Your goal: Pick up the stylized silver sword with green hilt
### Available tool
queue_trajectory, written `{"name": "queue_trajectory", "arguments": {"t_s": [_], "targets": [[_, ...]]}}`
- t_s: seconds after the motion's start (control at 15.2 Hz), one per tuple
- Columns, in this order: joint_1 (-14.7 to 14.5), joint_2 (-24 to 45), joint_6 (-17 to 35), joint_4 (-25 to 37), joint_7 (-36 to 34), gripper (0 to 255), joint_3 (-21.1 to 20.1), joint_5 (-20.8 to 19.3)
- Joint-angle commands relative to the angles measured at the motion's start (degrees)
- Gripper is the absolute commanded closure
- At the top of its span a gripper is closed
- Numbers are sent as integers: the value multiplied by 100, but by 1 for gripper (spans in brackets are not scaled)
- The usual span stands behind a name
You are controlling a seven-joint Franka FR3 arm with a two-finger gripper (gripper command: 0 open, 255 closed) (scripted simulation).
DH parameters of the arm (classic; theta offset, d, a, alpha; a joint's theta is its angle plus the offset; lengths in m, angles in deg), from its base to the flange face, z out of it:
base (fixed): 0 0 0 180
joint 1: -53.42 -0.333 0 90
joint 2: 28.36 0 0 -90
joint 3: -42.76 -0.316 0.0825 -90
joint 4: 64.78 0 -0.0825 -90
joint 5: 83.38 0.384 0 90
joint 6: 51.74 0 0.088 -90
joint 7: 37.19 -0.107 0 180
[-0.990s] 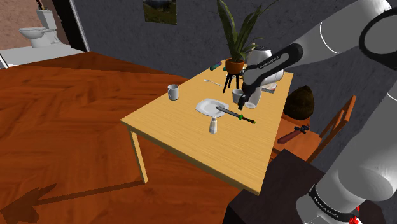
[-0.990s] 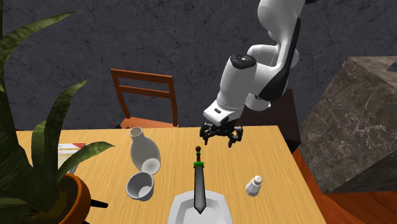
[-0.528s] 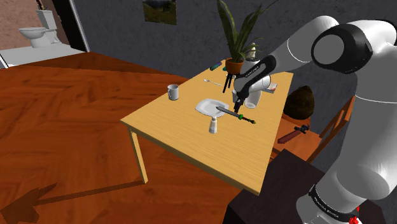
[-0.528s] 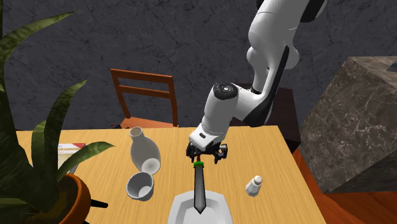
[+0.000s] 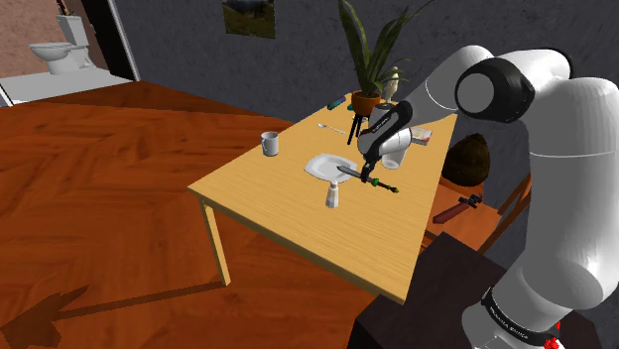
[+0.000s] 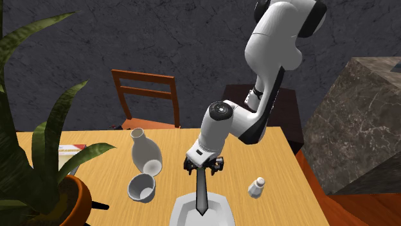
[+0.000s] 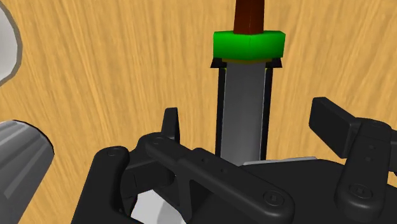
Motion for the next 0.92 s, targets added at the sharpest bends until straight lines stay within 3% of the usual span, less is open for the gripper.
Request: {"name": "queue_trajectory", "arguments": {"t_s": [0.0,0.2,0.26,0.86], "targets": [[39,126,116,12,32,0,-34,41],[61,224,204,22,44,0,-62,69],[68,235,192,45,49,255,-64,72],[61,225,204,22,45,255,-62,69]]}}
